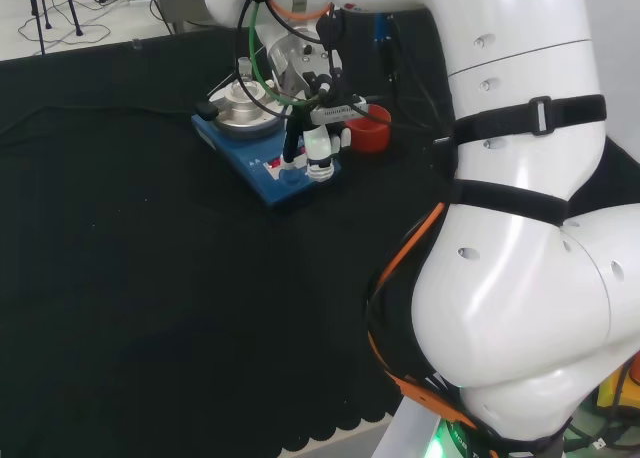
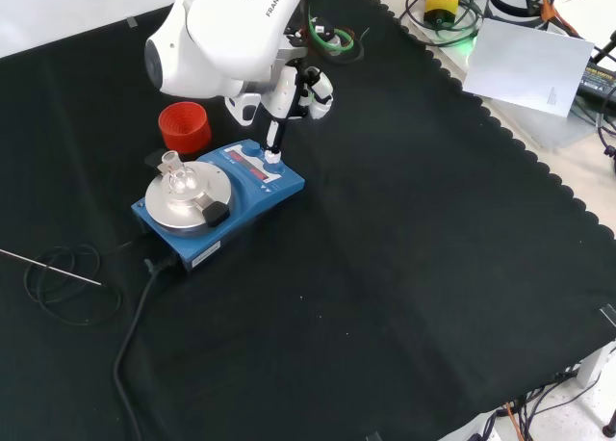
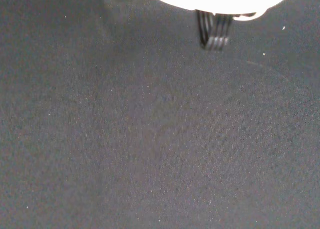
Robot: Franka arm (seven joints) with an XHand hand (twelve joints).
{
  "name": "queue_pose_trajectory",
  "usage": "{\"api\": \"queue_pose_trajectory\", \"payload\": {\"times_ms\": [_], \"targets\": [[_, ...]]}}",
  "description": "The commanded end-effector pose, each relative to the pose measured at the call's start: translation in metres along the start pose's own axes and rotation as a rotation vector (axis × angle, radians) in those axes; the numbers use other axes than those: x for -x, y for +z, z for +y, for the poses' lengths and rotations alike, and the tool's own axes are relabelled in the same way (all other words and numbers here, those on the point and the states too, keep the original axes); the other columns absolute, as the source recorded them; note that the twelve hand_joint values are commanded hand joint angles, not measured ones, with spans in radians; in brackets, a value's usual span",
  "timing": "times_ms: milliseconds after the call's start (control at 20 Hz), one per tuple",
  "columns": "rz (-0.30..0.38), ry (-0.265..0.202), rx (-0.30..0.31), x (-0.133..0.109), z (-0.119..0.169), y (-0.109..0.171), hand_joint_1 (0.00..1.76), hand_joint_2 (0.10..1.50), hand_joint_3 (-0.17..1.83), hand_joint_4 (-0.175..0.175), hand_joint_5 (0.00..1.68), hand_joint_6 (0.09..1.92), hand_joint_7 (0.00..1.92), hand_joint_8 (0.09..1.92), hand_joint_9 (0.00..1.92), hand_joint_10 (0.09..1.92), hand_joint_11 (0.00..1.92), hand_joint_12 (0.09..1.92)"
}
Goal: Turn on the heater.
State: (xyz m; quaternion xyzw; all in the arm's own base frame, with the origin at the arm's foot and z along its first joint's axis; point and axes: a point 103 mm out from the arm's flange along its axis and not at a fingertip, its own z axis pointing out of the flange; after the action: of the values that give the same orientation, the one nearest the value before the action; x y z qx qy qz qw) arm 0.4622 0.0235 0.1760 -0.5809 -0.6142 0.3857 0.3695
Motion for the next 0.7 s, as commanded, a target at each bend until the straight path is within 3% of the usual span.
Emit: {"api": "queue_pose_trajectory", "payload": {"times_ms": [50,700], "targets": [[-0.001,-0.003,-0.006,0.0003,0.0001,-0.0002,1.44,0.63,1.09,0.012,0.01,0.09,1.59,1.79,1.73,1.67,1.87,1.61],[-0.004,0.0,-0.017,0.0009,0.0043,0.0042,1.44,0.62,1.09,0.008,0.02,0.09,1.58,1.8,1.73,1.67,1.87,1.61]]}}
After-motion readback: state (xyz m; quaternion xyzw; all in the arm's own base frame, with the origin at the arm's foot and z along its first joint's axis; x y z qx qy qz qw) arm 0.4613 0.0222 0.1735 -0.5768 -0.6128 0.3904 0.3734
